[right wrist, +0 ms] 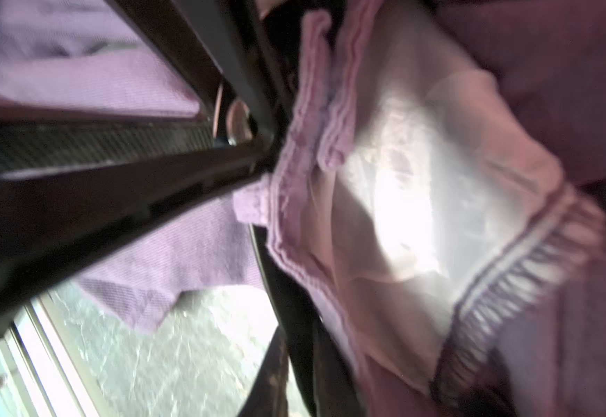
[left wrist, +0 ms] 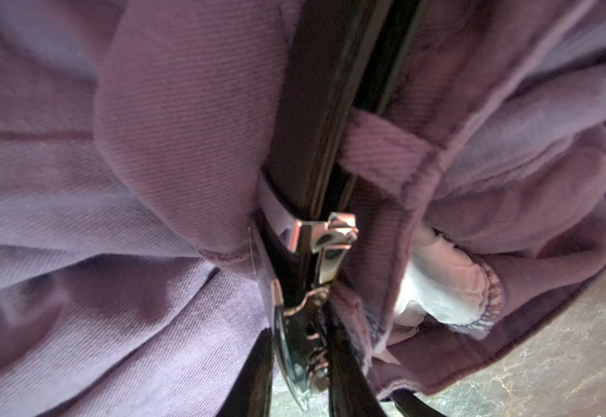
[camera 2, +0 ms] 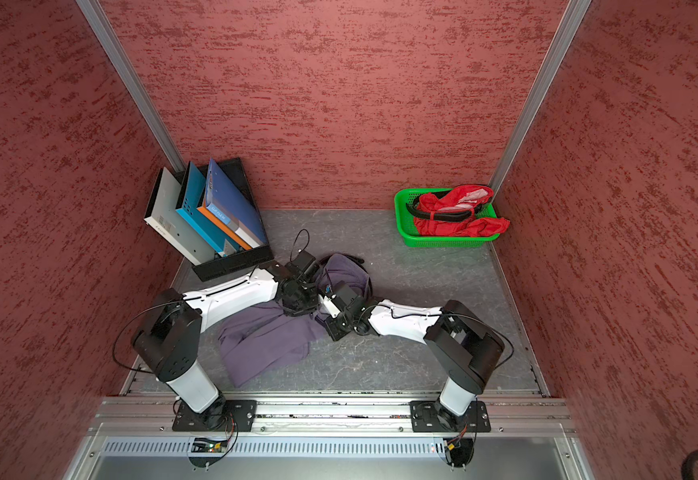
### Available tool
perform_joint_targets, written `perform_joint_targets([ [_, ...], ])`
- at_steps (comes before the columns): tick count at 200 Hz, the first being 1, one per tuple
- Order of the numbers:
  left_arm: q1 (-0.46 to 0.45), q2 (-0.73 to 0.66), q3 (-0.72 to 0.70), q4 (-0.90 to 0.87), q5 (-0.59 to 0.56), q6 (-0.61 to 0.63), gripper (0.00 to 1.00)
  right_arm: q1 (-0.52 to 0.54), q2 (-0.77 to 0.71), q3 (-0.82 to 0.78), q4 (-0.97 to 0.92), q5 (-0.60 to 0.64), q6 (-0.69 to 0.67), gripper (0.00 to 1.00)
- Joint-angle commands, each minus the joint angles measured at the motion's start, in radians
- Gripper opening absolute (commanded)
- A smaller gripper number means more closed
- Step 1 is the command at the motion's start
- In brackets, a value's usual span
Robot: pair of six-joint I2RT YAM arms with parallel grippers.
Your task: Remove the belt from the trousers
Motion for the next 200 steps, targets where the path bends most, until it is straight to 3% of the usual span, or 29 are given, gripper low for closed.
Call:
perform_joint_targets([
  [1,-0.002,0.025,0.000,0.067,0.014,-0.006,0.29,0.021,-0.010,0.000,0.093,-0.043,-0.011,0.09],
  [19,0.008,0.033,0.000,0.083,0.011,-0.005,0.27,0.020,-0.047,-0.019,0.064,-0.033,-0.011,0.08],
  [42,0.019,0.041,0.007,0.097,0.013,-0.001,0.10,0.020,-0.091,-0.041,0.017,-0.021,-0.015,0.07],
  [60,0.021,0.047,0.019,0.093,0.008,0.006,0.04,0.017,-0.112,-0.056,-0.012,-0.019,-0.012,0.07],
  [155,0.061,0.144,0.063,0.170,-0.010,0.007,0.17,0.009,-0.200,-0.124,-0.097,-0.034,0.038,0.03],
  [200,0.081,0.191,0.125,0.175,-0.022,0.018,0.17,0.005,-0.221,-0.137,-0.270,0.017,0.114,0.00],
])
